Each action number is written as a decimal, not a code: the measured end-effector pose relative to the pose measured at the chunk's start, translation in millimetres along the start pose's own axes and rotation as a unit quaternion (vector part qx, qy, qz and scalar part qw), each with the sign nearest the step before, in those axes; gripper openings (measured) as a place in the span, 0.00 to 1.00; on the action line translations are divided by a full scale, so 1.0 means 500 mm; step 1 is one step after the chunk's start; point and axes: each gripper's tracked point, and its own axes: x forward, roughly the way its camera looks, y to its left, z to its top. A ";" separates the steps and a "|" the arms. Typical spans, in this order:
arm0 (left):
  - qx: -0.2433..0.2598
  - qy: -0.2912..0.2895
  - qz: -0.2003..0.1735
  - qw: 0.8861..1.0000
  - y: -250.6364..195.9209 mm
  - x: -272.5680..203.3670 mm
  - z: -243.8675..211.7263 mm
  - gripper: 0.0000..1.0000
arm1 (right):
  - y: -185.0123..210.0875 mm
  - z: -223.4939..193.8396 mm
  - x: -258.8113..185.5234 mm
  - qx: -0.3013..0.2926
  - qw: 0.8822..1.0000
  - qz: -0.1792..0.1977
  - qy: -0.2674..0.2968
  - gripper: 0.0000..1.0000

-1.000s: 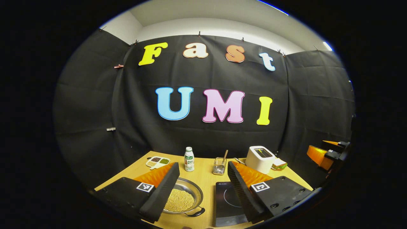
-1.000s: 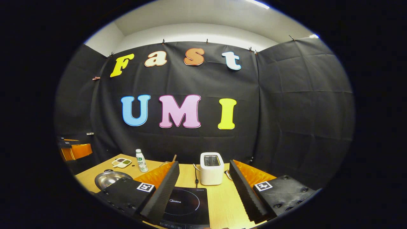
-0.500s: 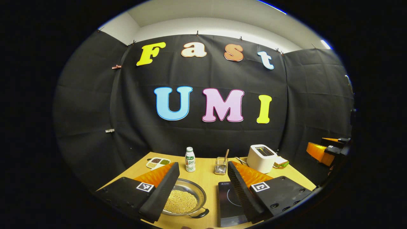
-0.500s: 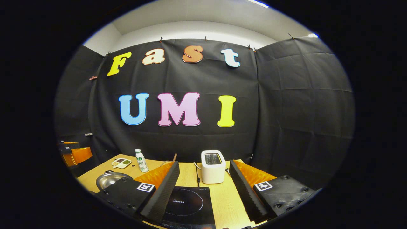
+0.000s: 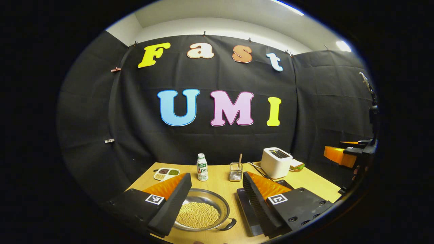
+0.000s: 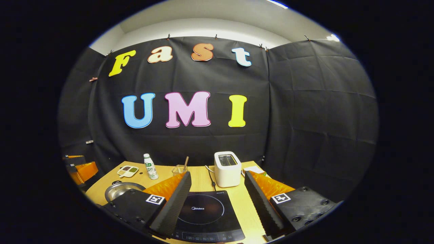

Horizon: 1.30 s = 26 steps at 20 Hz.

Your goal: First push the handle of the pot to place it horizontally, then grasp the pot with both hands and set it on the induction cooktop.

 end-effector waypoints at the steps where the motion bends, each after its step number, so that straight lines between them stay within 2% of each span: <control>1: -0.001 0.004 -0.006 1.000 0.007 -0.001 -0.010 0.95 | 0.000 -0.003 -0.005 0.000 1.000 -0.006 0.003 0.98; 3: -0.002 0.020 -0.020 1.000 0.015 -0.008 -0.036 0.93 | -0.001 -0.004 -0.011 -0.008 1.000 -0.019 0.005 0.98; 5: -0.003 0.032 -0.037 0.999 0.023 -0.016 -0.056 0.95 | -0.003 -0.013 -0.018 -0.012 0.999 -0.029 0.012 0.98; 7: -0.006 0.043 -0.047 0.998 0.035 -0.028 -0.077 0.92 | 0.000 -0.022 -0.025 -0.011 0.999 -0.033 0.021 0.98; 9: -0.007 0.060 -0.063 0.996 0.038 -0.039 -0.102 0.83 | 0.005 -0.024 -0.032 -0.020 0.999 -0.035 0.021 0.98; 10: -0.008 0.068 -0.065 0.996 0.046 -0.044 -0.115 0.74 | 0.007 -0.025 -0.034 -0.024 0.999 -0.035 0.020 0.98; 14: -0.004 0.107 -0.083 0.991 0.061 -0.056 -0.174 0.47 | 0.016 -0.026 -0.037 -0.026 0.999 -0.035 0.020 0.98; 17: -0.001 0.145 -0.099 0.985 0.066 -0.072 -0.241 0.38 | 0.029 -0.019 -0.031 -0.027 0.999 -0.035 0.016 0.98; 18: -0.006 0.163 -0.102 0.981 0.066 -0.081 -0.263 0.30 | 0.037 -0.022 -0.034 -0.030 0.999 -0.032 0.017 0.98; 21: -0.015 0.218 -0.102 0.970 0.067 -0.104 -0.329 0.20 | 0.057 -0.033 -0.038 -0.047 0.999 -0.015 0.018 0.98; 24: -0.014 0.251 -0.093 0.963 0.071 -0.108 -0.374 0.05 | 0.058 -0.054 -0.034 -0.045 0.998 -0.004 0.031 0.98; 26: -0.007 0.276 -0.090 0.957 0.063 -0.112 -0.410 0.05 | 0.055 -0.060 -0.024 -0.043 0.998 0.005 0.034 0.98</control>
